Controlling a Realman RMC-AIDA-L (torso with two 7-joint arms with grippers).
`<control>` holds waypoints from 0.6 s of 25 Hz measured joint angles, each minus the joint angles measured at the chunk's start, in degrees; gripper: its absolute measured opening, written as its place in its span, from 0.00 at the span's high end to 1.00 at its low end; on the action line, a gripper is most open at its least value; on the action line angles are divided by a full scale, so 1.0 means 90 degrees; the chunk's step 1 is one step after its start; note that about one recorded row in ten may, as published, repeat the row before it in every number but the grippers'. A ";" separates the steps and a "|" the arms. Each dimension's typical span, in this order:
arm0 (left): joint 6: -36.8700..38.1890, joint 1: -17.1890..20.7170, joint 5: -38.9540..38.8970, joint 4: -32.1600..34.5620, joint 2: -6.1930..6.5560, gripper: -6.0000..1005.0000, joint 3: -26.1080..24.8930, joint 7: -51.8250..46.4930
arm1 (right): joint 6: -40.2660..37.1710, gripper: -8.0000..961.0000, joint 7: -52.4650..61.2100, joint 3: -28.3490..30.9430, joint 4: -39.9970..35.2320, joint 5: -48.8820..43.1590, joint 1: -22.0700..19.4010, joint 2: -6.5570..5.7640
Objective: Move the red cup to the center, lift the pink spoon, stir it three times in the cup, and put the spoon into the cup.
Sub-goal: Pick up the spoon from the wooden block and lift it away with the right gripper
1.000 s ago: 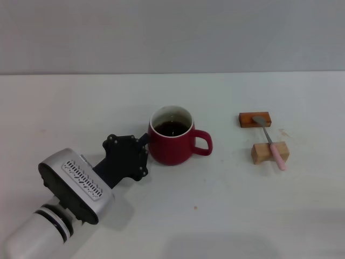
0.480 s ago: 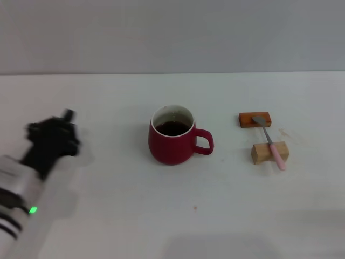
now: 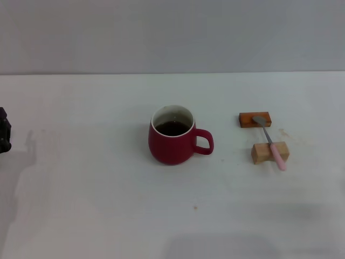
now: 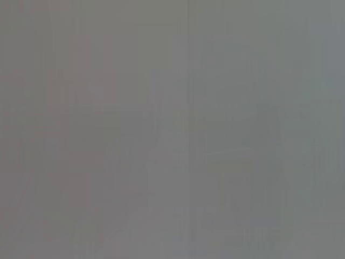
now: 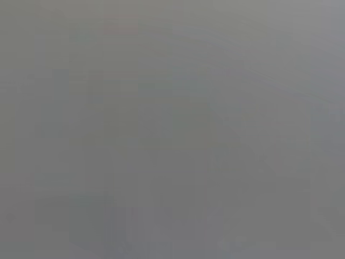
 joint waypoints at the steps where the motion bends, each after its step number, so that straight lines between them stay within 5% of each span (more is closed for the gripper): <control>1: 0.0000 0.0000 0.0000 0.0000 0.0000 0.70 0.0000 0.0000 | 0.0000 0.23 0.0000 0.0000 0.0000 0.0000 0.0000 0.0000; 15: -0.0110 -0.0046 0.0000 0.0010 -0.0024 0.40 -0.0339 -0.0011 | 0.2125 0.23 -0.0188 -0.0095 0.0396 0.0009 0.0504 0.0007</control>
